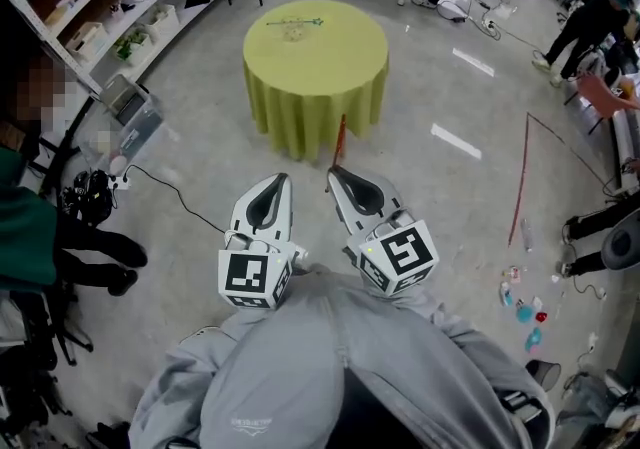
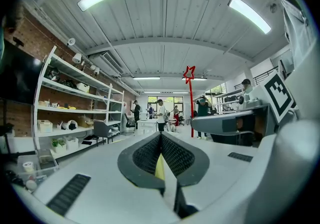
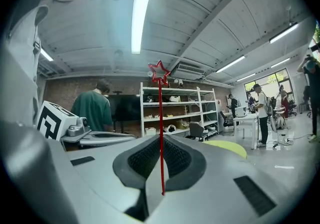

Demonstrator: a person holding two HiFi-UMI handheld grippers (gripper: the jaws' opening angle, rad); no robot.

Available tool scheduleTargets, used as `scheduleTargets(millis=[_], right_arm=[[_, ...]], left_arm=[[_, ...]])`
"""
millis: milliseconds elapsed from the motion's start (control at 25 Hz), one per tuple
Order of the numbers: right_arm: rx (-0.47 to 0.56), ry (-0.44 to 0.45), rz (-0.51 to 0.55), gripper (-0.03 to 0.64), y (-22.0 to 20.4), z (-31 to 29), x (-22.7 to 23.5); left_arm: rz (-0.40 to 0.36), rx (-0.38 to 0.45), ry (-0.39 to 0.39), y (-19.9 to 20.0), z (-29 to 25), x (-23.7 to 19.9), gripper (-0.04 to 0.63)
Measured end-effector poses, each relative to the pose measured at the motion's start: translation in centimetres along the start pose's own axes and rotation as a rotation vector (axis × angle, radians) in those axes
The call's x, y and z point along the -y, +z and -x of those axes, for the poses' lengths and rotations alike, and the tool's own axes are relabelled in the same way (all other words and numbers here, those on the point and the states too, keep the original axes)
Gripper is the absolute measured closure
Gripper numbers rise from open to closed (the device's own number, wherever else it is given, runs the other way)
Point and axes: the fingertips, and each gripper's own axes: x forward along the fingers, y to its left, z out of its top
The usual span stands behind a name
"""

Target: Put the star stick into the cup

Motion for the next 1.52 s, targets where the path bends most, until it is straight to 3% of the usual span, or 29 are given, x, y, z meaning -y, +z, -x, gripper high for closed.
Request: scheduleTargets(millis=[520, 1200, 1520], right_arm=[[-0.021, 0.01, -0.014, 0.581, -1.1, -6.2, 3.2], [-0.04, -0.094, -0.045, 0.581, -0.6, -26.5, 13.4], [-0.053, -0.135, -0.045, 0.581, -1.0, -32.1, 15.2]], left_arm=[[0.019, -0.011, 0.03, -1.1, -5.0, -5.2, 0.578], [-0.013, -0.037, -0.113, -0.6, -22.9, -19.6, 0.578], [0.004, -0.054, -0.161, -1.0, -27.0, -24.0, 0.578]])
